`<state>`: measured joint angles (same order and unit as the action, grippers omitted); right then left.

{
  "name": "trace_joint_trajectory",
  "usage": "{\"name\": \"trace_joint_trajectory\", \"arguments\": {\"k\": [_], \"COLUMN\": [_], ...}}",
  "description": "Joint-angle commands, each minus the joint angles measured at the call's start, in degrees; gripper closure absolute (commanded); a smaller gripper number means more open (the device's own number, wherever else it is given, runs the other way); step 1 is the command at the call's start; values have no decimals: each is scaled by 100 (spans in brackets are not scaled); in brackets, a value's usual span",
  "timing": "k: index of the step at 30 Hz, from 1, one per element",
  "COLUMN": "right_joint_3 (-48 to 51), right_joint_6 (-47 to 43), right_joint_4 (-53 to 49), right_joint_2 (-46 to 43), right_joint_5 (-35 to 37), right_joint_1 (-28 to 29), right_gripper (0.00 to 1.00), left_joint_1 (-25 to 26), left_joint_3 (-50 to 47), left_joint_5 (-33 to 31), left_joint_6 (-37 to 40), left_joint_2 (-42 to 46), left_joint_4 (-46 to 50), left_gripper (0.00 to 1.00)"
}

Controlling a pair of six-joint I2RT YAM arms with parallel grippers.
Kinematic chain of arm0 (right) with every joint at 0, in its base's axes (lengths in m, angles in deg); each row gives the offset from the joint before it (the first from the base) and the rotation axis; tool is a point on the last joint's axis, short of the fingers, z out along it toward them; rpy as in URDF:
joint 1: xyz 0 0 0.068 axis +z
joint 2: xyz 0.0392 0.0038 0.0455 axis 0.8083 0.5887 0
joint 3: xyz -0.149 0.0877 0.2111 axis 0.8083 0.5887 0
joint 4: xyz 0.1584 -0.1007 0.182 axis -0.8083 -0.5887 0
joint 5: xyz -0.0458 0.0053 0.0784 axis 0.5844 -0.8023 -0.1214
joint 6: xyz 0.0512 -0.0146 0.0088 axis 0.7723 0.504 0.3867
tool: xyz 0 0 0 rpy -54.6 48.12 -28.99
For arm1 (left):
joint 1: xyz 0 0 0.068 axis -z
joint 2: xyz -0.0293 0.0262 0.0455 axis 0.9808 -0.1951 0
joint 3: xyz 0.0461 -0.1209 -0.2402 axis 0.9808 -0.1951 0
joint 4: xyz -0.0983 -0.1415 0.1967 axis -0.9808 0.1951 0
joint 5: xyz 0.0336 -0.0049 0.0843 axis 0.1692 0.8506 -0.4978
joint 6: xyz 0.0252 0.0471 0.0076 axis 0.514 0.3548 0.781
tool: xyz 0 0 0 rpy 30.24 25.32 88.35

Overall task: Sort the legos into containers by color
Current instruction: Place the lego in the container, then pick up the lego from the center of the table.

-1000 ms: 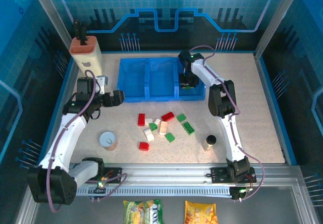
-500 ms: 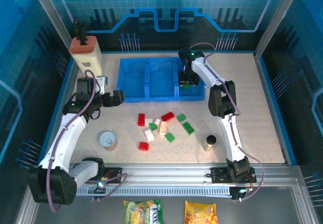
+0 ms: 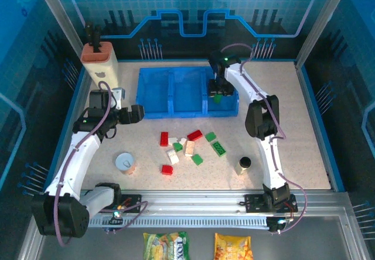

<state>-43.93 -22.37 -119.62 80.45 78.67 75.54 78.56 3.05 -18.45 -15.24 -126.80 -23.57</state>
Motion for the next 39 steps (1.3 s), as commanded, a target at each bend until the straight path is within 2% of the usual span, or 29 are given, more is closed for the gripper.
{"name": "trace_joint_trajectory", "arguments": {"k": [1,10,16,20,24,27,30,39], "right_joint_3": [330,1940,3131,3862,4393,4655,4818,5218], "right_joint_6": [9,219,379,437,493,511,502,468], "right_joint_4": [-131,360,706,914,1103,1204,1237,1309], "right_joint_2": [-615,-1863,-2650,-3086,-3432,-3601,-3710,-3955], "right_joint_5": [149,130,113,115,120,100,95,185], "right_joint_1": [175,531,764,800,801,801,801,783], "right_gripper": [40,40,41,41,41,41,41,42], "left_joint_1": [27,27,137,451,946,1321,1622,2369], "left_joint_3": [192,545,762,1062,1245,1246,1222,1062], "left_joint_5": [-30,42,293,214,-118,-408,-486,-973], "left_joint_6": [-13,-167,-404,-488,-698,-1031,-1286,-1916], "left_joint_2": [-205,-620,-760,-1068,-1315,-1428,-1632,-2326], "left_joint_4": [287,696,909,1418,1722,1723,1677,1327], "left_gripper": [1,6,13,21,22,23,33,37]}}
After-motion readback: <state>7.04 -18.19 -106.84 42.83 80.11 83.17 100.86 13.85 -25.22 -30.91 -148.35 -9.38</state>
